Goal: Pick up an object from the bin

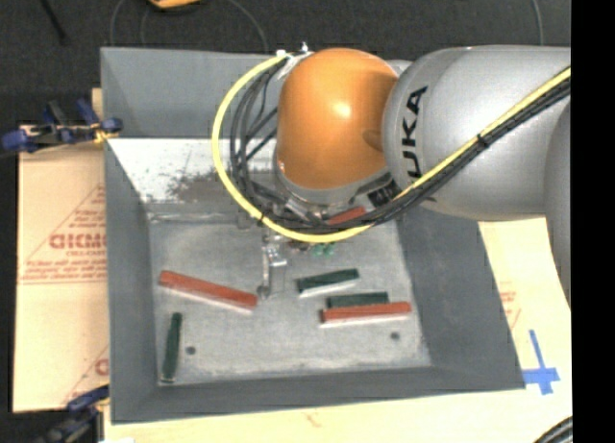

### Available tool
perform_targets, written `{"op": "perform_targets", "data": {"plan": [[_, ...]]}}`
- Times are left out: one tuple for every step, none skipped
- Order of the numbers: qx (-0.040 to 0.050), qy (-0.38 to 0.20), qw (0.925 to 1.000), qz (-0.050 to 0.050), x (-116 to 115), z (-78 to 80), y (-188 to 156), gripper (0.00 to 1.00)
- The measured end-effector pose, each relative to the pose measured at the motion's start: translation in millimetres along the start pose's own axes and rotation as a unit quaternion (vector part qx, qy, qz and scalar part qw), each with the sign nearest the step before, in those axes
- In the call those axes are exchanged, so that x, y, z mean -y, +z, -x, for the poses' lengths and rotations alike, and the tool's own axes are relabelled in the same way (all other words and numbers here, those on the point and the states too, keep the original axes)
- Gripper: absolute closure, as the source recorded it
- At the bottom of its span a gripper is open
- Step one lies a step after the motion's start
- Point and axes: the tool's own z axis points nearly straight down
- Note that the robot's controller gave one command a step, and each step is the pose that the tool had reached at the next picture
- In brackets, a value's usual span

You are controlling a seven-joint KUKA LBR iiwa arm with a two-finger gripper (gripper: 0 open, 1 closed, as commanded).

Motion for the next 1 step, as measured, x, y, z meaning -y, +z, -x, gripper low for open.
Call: {"op": "perform_targets", "data": {"plan": [[0.0004, -0.03, 0.9996, 0.001, 9.7, 5.8, 43.4, 0.0]]}}
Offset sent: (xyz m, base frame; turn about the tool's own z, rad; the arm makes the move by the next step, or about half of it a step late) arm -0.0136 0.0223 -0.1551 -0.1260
